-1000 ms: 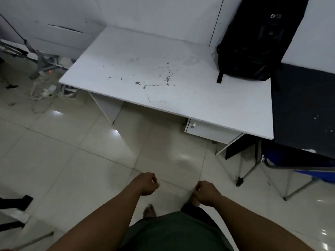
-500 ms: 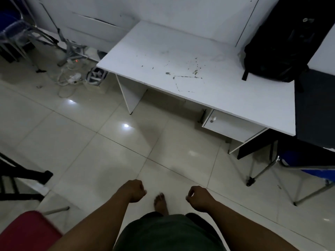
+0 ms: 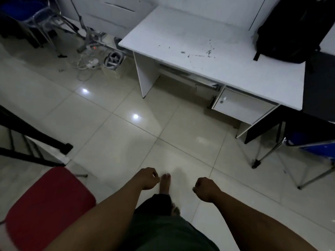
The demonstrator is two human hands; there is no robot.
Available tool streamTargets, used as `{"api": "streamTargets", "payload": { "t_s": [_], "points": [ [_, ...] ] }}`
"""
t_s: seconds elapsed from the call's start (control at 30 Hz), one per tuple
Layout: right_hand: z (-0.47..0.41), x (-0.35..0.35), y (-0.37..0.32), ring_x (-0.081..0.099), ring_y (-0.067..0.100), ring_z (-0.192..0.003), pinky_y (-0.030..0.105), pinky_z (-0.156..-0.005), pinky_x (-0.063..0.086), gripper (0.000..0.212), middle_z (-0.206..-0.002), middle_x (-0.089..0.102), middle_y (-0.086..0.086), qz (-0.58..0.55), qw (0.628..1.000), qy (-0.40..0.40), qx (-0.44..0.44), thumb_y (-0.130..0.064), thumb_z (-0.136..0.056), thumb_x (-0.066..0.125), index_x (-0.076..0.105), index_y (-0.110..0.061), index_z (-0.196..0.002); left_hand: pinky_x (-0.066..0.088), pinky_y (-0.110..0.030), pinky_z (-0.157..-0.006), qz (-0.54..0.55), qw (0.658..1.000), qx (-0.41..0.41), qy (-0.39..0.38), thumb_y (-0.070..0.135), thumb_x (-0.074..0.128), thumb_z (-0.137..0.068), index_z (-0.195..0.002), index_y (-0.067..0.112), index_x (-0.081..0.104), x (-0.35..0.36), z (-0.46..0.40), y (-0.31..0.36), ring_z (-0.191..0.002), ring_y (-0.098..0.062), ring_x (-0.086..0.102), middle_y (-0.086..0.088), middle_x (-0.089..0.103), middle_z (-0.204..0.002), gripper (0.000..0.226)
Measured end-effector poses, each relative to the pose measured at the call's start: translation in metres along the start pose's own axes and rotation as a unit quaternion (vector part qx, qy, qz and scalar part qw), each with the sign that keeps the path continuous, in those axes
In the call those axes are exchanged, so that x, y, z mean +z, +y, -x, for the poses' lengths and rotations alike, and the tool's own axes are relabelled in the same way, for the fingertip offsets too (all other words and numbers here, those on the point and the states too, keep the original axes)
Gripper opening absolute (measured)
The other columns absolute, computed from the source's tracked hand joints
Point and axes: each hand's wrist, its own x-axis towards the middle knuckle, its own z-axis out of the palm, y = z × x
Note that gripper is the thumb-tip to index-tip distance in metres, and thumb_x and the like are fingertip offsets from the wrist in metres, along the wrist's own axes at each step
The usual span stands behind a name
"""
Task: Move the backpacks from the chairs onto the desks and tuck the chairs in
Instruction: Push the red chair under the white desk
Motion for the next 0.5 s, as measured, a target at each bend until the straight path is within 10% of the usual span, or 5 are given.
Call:
{"api": "streamTargets", "payload": {
  "t_s": [0.5],
  "points": [
    [0.062,0.104,-0.053,0.059,0.023,-0.099,0.026,-0.074,0.043,0.03,-0.116,0.065,0.012,0.02,1.0,-0.017,-0.003,-0.026,-0.095,0.053,0.062,-0.002,-0.111,0.046,-0.028,-0.098,0.032,0.998,-0.058,0.012,0.043,0.055,-0.097,-0.124,0.015,0.06,0.028,0.091,-0.131,-0.118,-0.019,0.054,-0.005,0.056,-0.133,0.039]
  ]
}}
